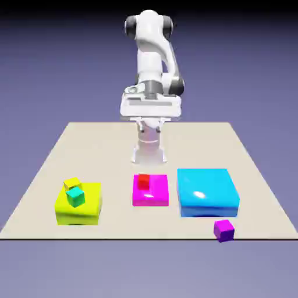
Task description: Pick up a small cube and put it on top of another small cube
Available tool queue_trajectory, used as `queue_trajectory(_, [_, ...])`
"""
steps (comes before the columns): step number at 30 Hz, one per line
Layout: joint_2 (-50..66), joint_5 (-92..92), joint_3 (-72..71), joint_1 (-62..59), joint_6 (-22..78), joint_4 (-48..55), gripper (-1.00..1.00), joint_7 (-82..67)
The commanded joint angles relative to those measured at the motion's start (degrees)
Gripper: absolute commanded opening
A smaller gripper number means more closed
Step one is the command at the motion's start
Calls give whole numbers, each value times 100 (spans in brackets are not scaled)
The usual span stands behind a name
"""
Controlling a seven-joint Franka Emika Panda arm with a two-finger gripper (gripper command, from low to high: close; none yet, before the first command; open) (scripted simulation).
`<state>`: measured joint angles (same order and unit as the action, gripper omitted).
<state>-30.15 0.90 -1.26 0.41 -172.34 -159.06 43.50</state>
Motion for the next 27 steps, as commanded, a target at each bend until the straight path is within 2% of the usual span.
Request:
queue_trajectory(1, [208, 75, -105, -23, 138, 161, 0, 87])
queue_trajectory(27, [5607, 2023, -2821, -612, 3727, 4347, 0, 2341])
